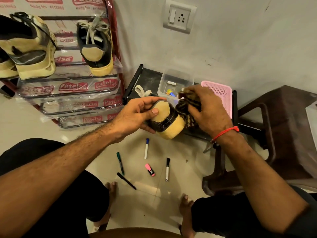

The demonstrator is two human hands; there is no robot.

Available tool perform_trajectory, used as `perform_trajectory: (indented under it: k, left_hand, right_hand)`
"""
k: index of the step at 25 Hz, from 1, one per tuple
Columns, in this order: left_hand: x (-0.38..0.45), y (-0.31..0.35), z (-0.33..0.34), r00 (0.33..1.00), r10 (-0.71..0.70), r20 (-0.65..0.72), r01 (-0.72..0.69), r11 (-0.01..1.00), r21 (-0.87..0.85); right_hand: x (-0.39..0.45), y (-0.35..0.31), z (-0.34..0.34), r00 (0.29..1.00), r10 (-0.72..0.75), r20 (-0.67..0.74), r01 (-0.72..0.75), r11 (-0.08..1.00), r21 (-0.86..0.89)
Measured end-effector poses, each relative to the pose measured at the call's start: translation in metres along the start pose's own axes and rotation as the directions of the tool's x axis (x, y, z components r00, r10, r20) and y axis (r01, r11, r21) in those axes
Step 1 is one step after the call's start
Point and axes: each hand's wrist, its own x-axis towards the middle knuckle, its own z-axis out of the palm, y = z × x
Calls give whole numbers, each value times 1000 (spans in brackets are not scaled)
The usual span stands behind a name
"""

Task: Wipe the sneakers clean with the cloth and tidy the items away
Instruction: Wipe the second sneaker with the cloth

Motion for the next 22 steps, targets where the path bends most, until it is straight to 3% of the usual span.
perform_trajectory:
  k: [2,4,9,12,14,16,18,20,22]
  left_hand:
    - [0,3,-2,1000,8,26,-9,1000,27]
    - [-1,4,-1,998,6,56,-8,999,31]
    - [-3,-1,2,1000,-14,28,14,1000,22]
    - [-7,0,3,999,-22,-26,22,1000,22]
    - [-4,0,3,1000,-20,23,20,1000,11]
    - [-4,1,3,998,-21,56,22,1000,-15]
    - [-4,3,4,999,-29,34,30,999,-38]
    - [-3,3,3,1000,-22,9,23,998,-66]
    - [-4,2,1,1000,-5,-5,4,999,-39]
  right_hand:
    - [2,13,-7,967,159,-201,-162,987,3]
    - [-1,4,2,949,156,-273,-156,987,23]
    - [-18,-47,23,982,-171,-81,181,974,133]
    - [-29,-63,32,877,-478,39,473,876,97]
    - [-21,-50,34,886,-465,-8,465,885,12]
    - [-7,-28,27,965,-244,-100,249,968,32]
    - [-5,-14,18,988,-66,-138,78,994,81]
    - [-13,-26,19,978,-158,-136,175,977,123]
    - [-24,-54,26,920,-390,-40,391,905,168]
